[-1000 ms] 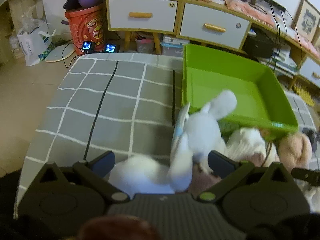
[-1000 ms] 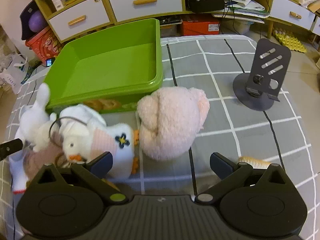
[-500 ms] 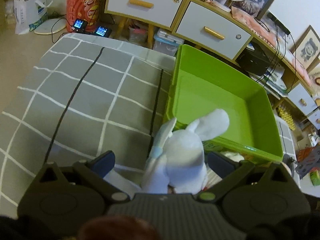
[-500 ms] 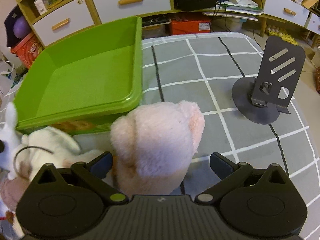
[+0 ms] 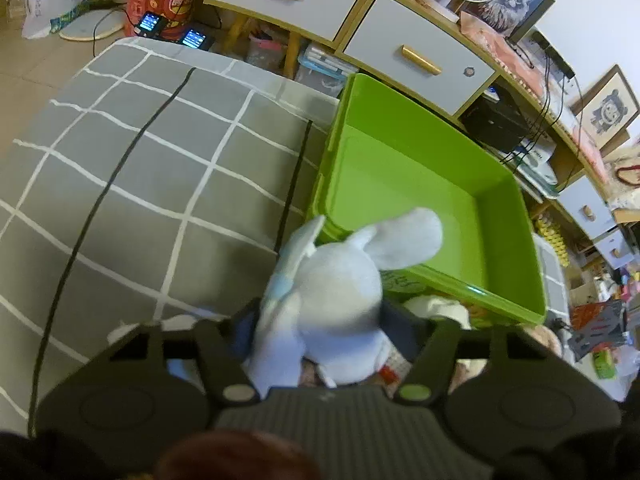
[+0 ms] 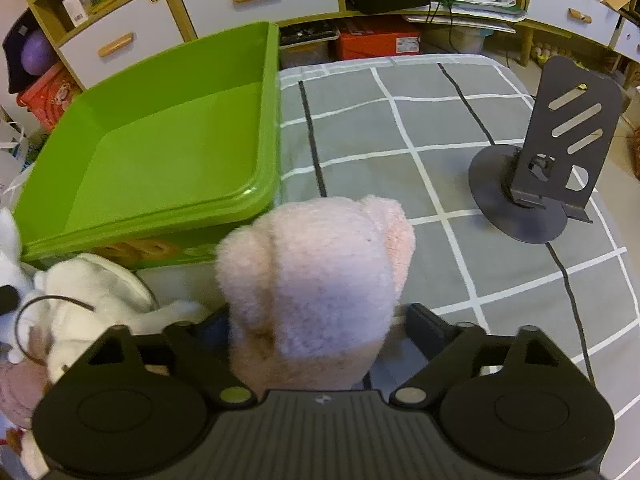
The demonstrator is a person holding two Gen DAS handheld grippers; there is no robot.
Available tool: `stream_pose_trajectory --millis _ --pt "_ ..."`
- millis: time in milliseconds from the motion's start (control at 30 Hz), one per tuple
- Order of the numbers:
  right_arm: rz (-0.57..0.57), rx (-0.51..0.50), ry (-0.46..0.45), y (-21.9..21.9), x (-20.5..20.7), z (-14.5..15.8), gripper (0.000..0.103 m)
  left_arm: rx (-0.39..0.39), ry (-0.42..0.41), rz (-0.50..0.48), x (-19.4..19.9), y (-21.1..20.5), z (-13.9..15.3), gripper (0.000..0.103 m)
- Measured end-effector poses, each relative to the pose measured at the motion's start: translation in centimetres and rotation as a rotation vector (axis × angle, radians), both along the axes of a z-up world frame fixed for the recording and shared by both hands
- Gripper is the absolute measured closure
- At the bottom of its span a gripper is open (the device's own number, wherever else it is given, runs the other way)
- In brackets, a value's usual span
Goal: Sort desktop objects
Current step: 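Grasp the white bunny with the left tool while the right tool grasps the pink fluffy ball, then carry the white bunny into the green tray and open the left tool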
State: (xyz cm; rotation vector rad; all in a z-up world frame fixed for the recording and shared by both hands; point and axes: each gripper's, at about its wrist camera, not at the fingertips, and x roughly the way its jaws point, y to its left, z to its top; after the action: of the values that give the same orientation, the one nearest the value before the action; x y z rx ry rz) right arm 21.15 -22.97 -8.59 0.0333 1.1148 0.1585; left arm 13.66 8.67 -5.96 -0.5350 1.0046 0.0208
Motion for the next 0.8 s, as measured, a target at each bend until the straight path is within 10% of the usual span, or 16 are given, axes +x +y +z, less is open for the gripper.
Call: stream_pose_trajectory --millis 200,800 --pt "0.004 0.015 -0.002 0.5 -0.4 0.4 0.040 -0.024 -0.005 0.009 -0.5 0.1 0.3 0.054" --pt "-0.010 0.013 -0.055 0.0 -2.2 3.2 0.042 -0.021 -0.046 0.029 -2.1 0.0 2.2 0.055"
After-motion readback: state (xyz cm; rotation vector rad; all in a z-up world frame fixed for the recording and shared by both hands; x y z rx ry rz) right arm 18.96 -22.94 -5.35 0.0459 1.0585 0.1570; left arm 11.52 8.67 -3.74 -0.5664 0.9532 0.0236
